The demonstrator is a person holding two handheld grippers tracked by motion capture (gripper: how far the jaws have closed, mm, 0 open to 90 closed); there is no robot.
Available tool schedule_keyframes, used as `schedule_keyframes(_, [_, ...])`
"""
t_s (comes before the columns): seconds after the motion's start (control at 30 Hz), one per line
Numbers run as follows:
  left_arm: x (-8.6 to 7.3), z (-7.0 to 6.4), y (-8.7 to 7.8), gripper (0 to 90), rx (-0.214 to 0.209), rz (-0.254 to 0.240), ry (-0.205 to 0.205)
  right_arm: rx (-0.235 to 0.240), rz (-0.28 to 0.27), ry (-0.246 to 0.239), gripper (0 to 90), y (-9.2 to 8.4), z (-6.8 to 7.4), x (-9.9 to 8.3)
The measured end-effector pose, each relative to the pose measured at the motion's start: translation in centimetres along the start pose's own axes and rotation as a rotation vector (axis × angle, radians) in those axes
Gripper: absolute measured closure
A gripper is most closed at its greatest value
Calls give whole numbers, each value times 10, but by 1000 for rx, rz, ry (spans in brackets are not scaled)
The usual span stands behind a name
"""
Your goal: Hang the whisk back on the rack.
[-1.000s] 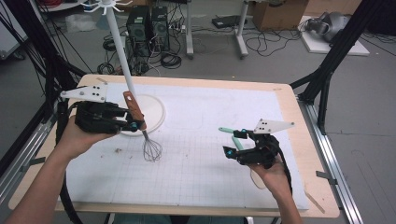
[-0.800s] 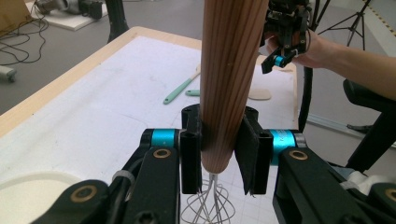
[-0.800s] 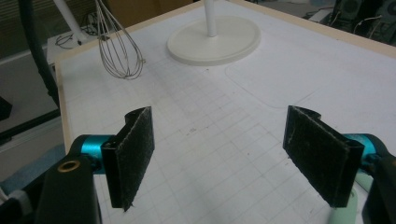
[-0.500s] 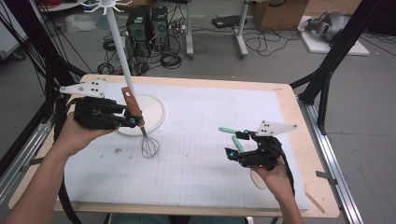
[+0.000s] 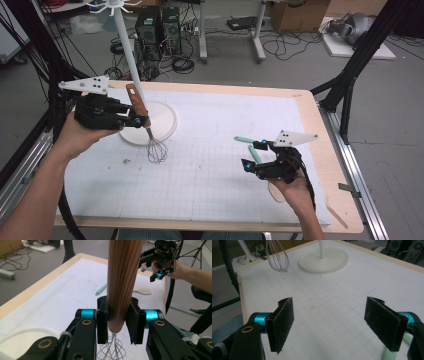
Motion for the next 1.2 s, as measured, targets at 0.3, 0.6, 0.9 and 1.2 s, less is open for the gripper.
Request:
schedule_keyframes(0.3, [5, 6, -2, 724, -1, -2, -3, -3, -1, 3, 223, -1, -1, 0])
schedule_keyframes(0.6, [13, 12, -5, 724, -2, 1, -18, -4, -5, -1, 223, -2, -1, 0])
schedule_keyframes(0.9, [22, 16, -9, 724, 16, 7, -17, 1, -4, -2, 223, -1, -1, 0])
schedule_keyframes(1.2, [34, 20, -11, 724, 28, 10, -19, 1, -5, 3, 223, -1, -3, -1])
Point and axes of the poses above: each handheld gripper's, and its own axes: y roughly forward along the jaws, x roughly out of its top, z roughly to its left, the point moved 2 cm from there along y, roughly forward along the jaws, and after that the axes turned 14 degrees about -y, right-handed, at the moved point
